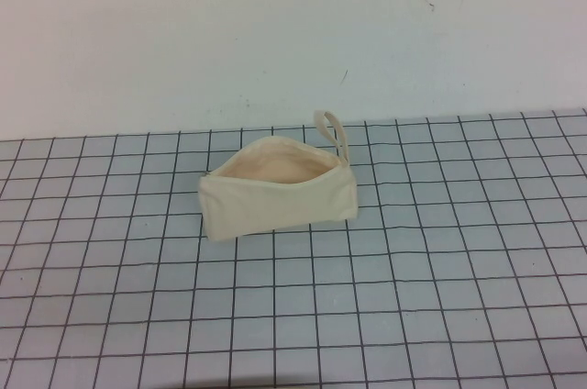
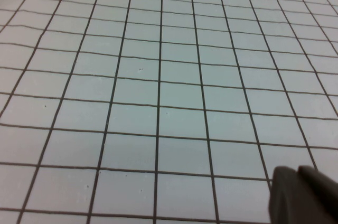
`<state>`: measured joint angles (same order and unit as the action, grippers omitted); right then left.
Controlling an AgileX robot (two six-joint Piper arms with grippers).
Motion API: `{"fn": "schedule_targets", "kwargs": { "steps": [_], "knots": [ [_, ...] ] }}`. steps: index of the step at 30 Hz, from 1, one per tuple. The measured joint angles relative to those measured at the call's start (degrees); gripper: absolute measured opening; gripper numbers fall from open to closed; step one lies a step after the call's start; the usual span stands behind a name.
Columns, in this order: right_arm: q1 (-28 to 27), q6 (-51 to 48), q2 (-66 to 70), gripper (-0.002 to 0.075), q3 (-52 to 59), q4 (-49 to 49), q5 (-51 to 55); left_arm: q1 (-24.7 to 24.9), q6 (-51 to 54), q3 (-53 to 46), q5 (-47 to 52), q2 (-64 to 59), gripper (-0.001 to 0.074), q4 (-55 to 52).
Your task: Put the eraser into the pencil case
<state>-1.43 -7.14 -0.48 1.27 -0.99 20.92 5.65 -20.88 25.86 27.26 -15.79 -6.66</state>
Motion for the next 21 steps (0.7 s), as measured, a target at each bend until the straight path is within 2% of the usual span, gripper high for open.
{"fn": "schedule_targets", "kwargs": {
  "steps": [4,11,16,21],
  "knots": [
    [0.0,0.0,0.0,-0.0001,0.0,0.0,0.0,-2.33,0.0,-5.54,0.0,4.87,-0.0001,0.87],
    [0.0,0.0,0.0,-0.0001,0.0,0.0,0.0,-2.62,1.41,-16.83,-1.44,6.34,-0.0001,0.99],
    [0.0,0.0,0.0,-0.0001,0.0,0.0,0.0,-1.17,2.27,-26.46,-13.05,7.83,-0.0001,1.22],
    [0.0,0.0,0.0,-0.0001,0.0,0.0,0.0,0.26,7.51,-27.35,-12.64,13.94,-0.0001,4.55]
  ]
}}
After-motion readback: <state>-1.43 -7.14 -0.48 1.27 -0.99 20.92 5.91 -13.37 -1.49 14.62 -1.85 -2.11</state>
